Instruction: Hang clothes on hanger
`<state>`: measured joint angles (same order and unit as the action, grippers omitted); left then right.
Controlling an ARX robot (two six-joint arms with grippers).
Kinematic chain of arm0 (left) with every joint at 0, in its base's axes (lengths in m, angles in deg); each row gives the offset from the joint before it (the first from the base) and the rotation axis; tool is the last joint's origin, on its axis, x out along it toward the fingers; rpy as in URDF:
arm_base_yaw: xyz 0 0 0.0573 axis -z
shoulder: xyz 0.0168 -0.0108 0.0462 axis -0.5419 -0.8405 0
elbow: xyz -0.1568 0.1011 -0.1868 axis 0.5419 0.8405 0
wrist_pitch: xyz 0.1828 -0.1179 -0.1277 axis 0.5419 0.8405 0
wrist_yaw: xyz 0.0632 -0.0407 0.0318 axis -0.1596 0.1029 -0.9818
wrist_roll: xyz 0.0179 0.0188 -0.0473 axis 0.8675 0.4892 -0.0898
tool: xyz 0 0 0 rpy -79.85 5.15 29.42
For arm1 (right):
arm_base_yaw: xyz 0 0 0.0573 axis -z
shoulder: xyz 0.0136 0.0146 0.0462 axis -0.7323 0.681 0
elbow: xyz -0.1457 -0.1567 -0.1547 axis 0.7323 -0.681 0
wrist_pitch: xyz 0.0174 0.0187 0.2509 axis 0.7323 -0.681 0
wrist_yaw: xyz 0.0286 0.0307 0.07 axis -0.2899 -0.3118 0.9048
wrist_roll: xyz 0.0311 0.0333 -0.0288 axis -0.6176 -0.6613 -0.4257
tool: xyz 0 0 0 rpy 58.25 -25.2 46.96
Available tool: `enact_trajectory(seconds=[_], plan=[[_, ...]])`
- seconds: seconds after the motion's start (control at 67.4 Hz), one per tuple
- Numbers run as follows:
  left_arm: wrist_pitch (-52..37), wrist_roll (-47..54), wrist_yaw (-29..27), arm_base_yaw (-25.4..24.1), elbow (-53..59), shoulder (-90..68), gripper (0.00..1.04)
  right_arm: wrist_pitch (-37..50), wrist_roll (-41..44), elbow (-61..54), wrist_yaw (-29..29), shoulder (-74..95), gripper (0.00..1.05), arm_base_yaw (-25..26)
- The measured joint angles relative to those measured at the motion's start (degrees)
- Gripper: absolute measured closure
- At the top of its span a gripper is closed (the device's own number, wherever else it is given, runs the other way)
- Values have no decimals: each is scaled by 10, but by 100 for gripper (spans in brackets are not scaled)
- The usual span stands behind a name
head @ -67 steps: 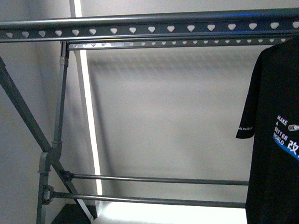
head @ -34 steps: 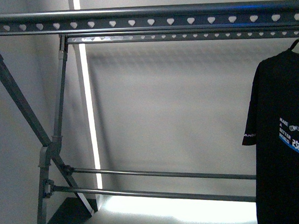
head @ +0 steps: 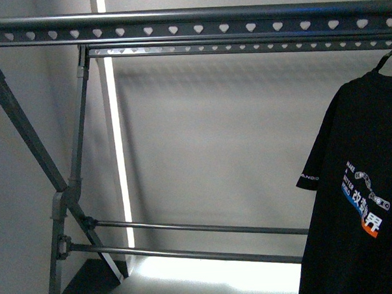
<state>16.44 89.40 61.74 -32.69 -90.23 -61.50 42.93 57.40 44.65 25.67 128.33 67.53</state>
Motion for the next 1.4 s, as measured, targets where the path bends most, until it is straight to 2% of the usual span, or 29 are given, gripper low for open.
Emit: enact_trajectory(seconds=[0.045,0.104,0.193,0.238,0.327,0.401,0.431,0.52,0.668,0.713,0.787,0.846,1.396], plan=[[12,0,0,0,0,13,101,83,-17,-103,8,-96,6,18],[28,0,0,0,0,28,101,168,-38,-245,21,-234,8,35],[44,0,0,0,0,43,101,211,-57,-405,50,-404,7,46],[51,0,0,0,0,50,101,200,-54,-474,48,-487,8,48],[63,0,0,0,0,62,101,71,-17,-574,-17,-651,25,34],[127,0,0,0,0,110,101,45,-6,-621,-51,-720,37,9],[151,0,0,0,0,133,98,30,-2,-631,-53,-747,44,2],[165,0,1,0,0,160,79,7,5,-662,-89,-807,64,-27],[167,0,0,0,0,162,36,8,8,-704,-155,-847,103,-98],[167,0,0,0,0,162,29,9,9,-710,-163,-852,102,-108],[167,0,0,0,0,162,14,9,10,-720,-241,-864,102,-167],[167,0,-1,0,0,162,5,10,10,-727,-246,-871,102,-193],[167,0,-1,0,0,162,7,21,10,-788,-253,-921,102,-202]])
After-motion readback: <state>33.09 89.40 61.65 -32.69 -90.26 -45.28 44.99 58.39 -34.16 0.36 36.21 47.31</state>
